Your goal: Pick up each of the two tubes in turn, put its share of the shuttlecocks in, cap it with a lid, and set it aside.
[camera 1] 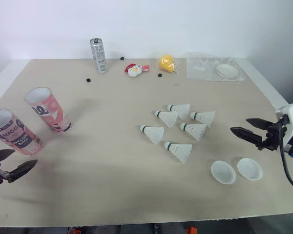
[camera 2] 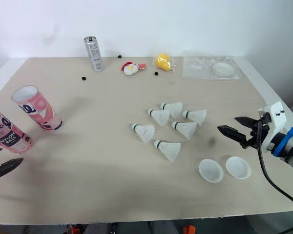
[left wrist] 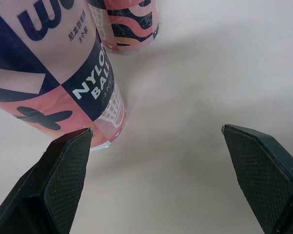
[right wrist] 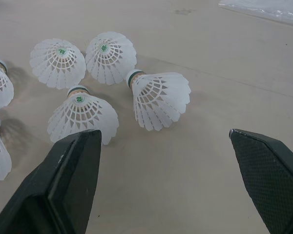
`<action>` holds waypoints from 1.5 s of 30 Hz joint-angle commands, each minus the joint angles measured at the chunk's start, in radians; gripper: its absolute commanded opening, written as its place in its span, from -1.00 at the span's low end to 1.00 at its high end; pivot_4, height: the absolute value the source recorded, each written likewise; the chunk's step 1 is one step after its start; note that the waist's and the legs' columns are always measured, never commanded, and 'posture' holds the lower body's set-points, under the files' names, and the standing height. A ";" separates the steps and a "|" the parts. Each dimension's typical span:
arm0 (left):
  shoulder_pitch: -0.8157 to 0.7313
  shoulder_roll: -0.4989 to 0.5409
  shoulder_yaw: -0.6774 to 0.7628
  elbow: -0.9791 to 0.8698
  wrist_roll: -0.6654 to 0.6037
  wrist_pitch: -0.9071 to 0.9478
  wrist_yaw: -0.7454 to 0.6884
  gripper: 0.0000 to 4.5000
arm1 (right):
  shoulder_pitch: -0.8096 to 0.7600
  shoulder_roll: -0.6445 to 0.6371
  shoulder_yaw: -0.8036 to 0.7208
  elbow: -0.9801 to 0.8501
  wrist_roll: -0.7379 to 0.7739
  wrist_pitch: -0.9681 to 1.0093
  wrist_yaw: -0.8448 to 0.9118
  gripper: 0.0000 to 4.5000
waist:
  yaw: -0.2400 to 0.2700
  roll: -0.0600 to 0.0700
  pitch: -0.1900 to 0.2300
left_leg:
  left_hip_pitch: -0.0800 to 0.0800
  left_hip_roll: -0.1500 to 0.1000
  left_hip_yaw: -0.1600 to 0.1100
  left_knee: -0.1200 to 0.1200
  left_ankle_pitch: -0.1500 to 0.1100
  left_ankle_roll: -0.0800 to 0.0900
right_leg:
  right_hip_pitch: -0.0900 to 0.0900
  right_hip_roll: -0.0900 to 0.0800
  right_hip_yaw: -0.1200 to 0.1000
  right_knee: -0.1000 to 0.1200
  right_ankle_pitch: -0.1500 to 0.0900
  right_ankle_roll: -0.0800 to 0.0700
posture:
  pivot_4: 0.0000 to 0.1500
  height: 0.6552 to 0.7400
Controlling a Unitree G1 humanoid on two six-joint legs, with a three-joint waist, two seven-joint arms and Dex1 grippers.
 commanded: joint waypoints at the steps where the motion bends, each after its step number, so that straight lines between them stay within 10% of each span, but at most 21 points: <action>1: -0.010 -0.002 0.023 -0.017 -0.003 0.005 0.013 0.97 | -0.014 -0.013 -0.017 -0.020 0.005 -0.005 0.002 1.00 | 0.000 0.000 0.000 | 0.000 0.000 0.000 0.000 0.000 0.000 | 0.000 0.000 0.000 0.000 0.000 0.000 | 1.00 1.00; 27: -0.037 -0.014 0.050 0.003 -0.032 0.068 0.032 0.97 | -0.015 -0.013 -0.021 -0.064 0.039 0.005 0.046 1.00 | 0.000 0.000 0.000 | 0.000 0.000 0.002 0.000 0.000 0.000 | -0.001 0.002 0.005 0.000 0.001 0.002 | 1.00 1.00; 35: 0.009 -0.285 0.051 -0.038 -0.011 -0.059 0.178 0.97 | -0.243 0.115 0.113 -0.376 0.314 0.193 -0.013 1.00 | -0.016 -0.001 -0.001 | 0.003 0.003 0.008 0.000 0.000 0.000 | -0.001 0.003 0.009 0.000 0.004 0.002 | 1.00 1.00; 45: -0.183 -0.474 -0.090 0.101 0.162 -0.372 0.416 0.97 | -0.402 0.336 0.437 -0.457 0.250 0.107 0.038 1.00 | 0.010 -0.008 -0.006 | -0.001 0.006 0.007 0.007 0.002 0.001 | 0.000 0.007 0.009 0.000 0.009 0.003 | 1.00 1.00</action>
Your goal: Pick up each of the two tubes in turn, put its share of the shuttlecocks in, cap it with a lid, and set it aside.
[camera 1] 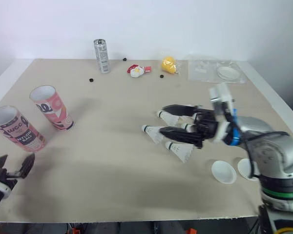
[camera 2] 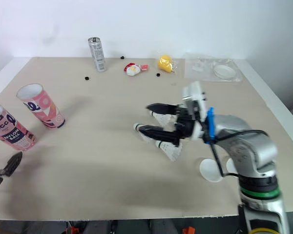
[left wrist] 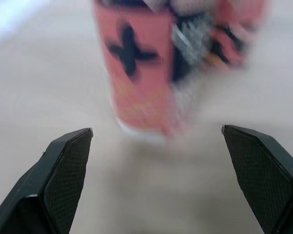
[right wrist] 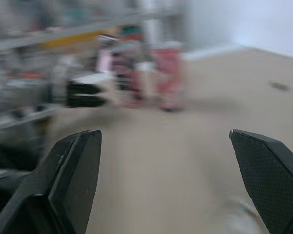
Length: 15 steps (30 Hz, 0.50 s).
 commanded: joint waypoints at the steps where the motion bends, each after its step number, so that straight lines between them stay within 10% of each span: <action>1: -0.023 -0.013 -0.018 0.050 0.017 -0.069 0.033 0.97 | -0.035 0.023 0.040 0.009 -0.054 -0.073 0.031 1.00 | -0.003 -0.002 -0.001 | 0.000 0.000 0.001 0.000 0.000 0.000 | 0.000 0.000 0.000 0.000 0.001 -0.001 | 1.00 1.00; 15: -0.220 0.035 -0.126 0.404 0.062 -0.274 0.036 0.97 | -0.080 0.127 0.135 0.153 -0.215 -0.198 0.055 1.00 | -0.010 -0.002 -0.001 | 0.001 0.004 0.003 0.000 0.000 0.000 | -0.002 0.002 -0.001 0.000 0.004 -0.007 | 1.00 1.00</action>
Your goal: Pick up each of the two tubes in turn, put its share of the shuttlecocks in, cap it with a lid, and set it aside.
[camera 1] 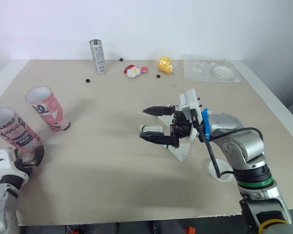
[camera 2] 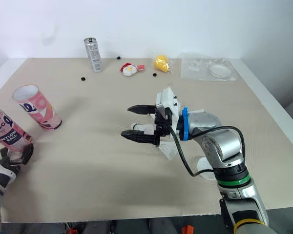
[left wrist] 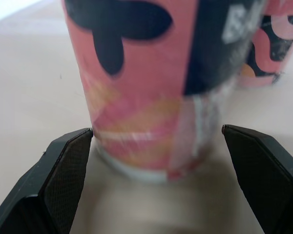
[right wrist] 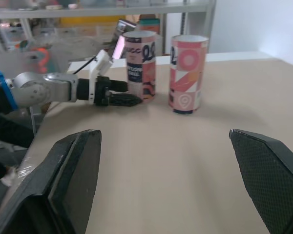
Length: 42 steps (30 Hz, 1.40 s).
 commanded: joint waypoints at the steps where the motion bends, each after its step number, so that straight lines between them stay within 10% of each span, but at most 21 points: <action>1: -0.046 0.032 -0.010 0.076 0.010 -0.065 -0.008 0.97 | -0.023 0.019 -0.013 -0.009 0.010 0.009 -0.012 1.00 | 0.000 0.000 0.000 | 0.000 0.000 0.000 0.000 0.000 0.000 | 0.000 0.000 0.000 0.000 0.001 -0.002 | 1.00 1.00; 21: -0.191 0.096 -0.059 0.367 0.013 -0.239 -0.042 0.97 | -0.021 0.039 -0.019 -0.022 0.008 0.043 -0.033 1.00 | 0.000 0.001 0.000 | 0.001 0.006 0.000 0.000 0.000 0.000 | -0.001 0.007 0.000 0.000 0.001 -0.002 | 1.00 1.00; 25: -0.185 0.098 -0.062 0.367 0.004 -0.233 -0.048 0.35 | -0.014 0.038 -0.018 -0.025 0.005 0.039 -0.034 1.00 | 0.000 0.001 0.000 | 0.001 0.007 0.000 0.000 0.000 0.000 | -0.001 0.007 0.000 0.000 0.001 -0.002 | 1.00 1.00; 32: -0.175 0.099 -0.061 0.366 0.002 -0.237 -0.050 0.35 | 0.001 0.036 -0.020 -0.031 0.005 0.036 -0.035 1.00 | 0.000 0.001 0.000 | 0.001 0.007 0.001 -0.001 0.000 0.000 | -0.001 0.007 0.000 0.000 0.001 -0.002 | 1.00 1.00; 42: 0.121 0.367 -0.075 -0.130 -0.022 -0.013 -0.287 0.35 | 0.312 -0.046 -0.104 -0.261 -0.037 -0.014 -0.153 1.00 | 0.000 -0.001 -0.001 | -0.002 0.007 0.002 -0.006 -0.004 -0.006 | -0.006 0.006 0.002 0.000 -0.003 -0.008 | 1.00 1.00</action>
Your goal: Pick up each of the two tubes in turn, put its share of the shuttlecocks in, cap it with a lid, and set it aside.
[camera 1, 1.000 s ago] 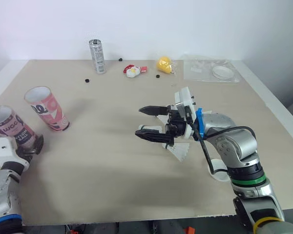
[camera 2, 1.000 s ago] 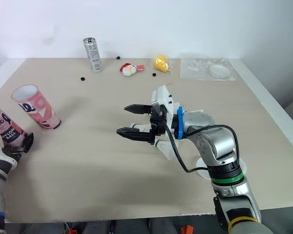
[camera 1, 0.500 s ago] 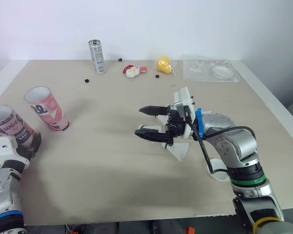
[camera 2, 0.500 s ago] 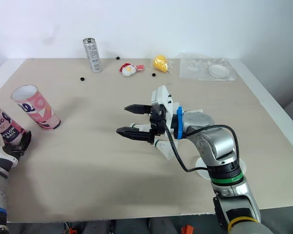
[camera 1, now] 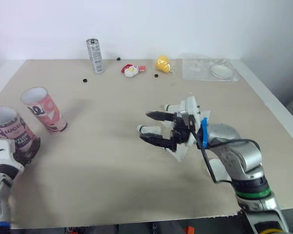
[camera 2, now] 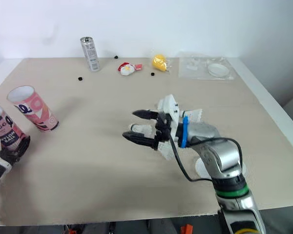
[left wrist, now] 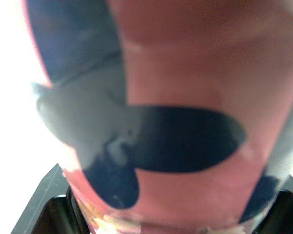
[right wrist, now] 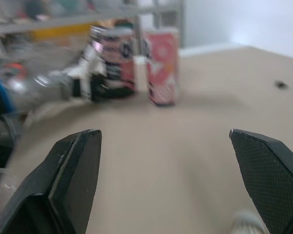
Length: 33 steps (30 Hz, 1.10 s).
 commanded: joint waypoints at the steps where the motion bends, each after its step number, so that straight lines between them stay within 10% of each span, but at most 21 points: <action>1: 0.101 0.166 0.013 -0.211 -0.006 0.081 -0.162 0.35 | 0.094 -0.030 -0.051 -0.119 -0.022 -0.041 -0.041 1.00 | 0.001 0.000 0.000 | -0.001 0.000 -0.001 0.000 0.000 0.000 | -0.001 0.000 0.000 0.000 -0.001 0.000 | 1.00 1.00; 14: 0.135 0.735 -0.209 -0.239 0.160 0.036 -0.729 0.35 | 0.502 -0.084 -0.272 -0.360 -0.044 -0.169 -0.119 1.00 | 0.001 0.006 0.004 | 0.000 0.002 0.005 -0.003 0.000 -0.001 | -0.005 0.002 0.001 0.001 -0.009 -0.002 | 1.00 1.00; 22: -0.088 0.698 -0.414 -0.234 0.197 0.048 -0.764 0.35 | 0.721 -0.110 -0.270 -0.398 -0.089 -0.172 -0.147 1.00 | -0.004 0.005 0.003 | 0.000 0.001 0.006 -0.004 -0.002 -0.002 | -0.005 0.002 0.004 0.001 -0.010 0.004 | 1.00 1.00; 33: -0.054 0.690 -0.437 -0.199 0.264 0.002 -0.763 0.35 | 0.589 -0.014 -0.109 -0.258 -0.160 -0.161 -0.250 1.00 | -0.005 0.007 0.002 | 0.004 0.002 0.010 -0.001 -0.002 -0.001 | -0.005 0.003 0.009 0.007 -0.010 0.001 | 1.00 1.00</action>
